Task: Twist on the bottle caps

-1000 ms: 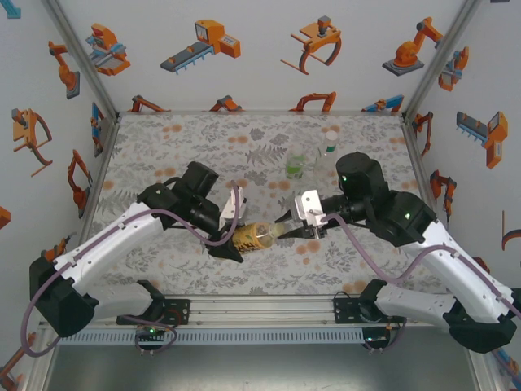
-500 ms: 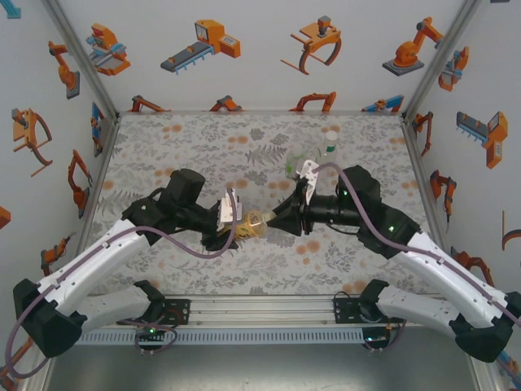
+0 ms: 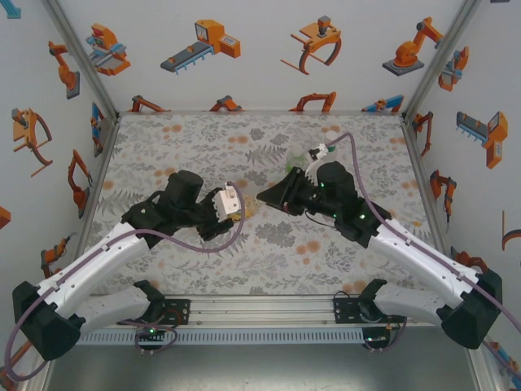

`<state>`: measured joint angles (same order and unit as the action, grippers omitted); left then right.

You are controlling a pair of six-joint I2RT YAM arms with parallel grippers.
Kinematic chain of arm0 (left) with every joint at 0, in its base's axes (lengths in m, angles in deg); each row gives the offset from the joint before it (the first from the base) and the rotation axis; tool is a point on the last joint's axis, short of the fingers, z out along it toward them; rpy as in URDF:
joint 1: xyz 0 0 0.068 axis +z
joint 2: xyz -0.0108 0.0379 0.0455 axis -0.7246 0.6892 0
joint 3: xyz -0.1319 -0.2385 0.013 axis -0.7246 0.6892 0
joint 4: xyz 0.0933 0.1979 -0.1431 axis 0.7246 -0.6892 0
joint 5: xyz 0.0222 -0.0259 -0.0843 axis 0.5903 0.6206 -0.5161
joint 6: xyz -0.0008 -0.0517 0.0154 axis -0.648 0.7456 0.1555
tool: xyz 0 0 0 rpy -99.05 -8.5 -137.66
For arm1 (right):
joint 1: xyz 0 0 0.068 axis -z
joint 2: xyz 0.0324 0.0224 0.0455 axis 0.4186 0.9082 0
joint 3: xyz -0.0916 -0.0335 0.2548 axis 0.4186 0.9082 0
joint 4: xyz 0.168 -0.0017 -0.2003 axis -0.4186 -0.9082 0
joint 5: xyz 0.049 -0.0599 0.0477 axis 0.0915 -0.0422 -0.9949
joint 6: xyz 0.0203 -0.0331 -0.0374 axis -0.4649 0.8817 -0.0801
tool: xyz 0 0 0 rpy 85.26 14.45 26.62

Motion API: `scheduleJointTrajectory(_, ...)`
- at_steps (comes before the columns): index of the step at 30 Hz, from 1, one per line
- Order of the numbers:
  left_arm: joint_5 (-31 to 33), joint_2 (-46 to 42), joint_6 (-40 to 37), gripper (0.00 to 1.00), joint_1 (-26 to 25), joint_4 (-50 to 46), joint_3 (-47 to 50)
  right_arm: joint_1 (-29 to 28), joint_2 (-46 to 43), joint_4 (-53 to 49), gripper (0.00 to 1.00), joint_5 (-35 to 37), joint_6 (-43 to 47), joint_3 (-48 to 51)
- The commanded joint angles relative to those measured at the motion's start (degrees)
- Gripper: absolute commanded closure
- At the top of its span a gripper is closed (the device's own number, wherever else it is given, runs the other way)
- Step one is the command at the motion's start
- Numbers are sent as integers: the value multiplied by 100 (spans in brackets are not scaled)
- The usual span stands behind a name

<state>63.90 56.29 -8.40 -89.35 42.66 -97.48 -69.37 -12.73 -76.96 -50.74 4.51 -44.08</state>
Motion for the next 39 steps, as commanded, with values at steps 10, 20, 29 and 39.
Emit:
scheduleJointTrajectory(10,-343,-23,81,100,-63,798,-136,-47,87,-605,80,-412,23,-401)
scheduleJointTrajectory(20,-1848,251,-303,100,-65,13,-452,209,-612,-1015,33,-1261,3721,-942)
scheduleJointTrajectory(29,-3806,917,-1148,100,-72,-1408,-1014,214,-967,-2724,34,-2792,8302,-1677)
scheduleJointTrajectory(39,-5046,1766,-2127,100,-146,-2976,-1623,200,-715,-3597,39,-3963,11064,-2079)
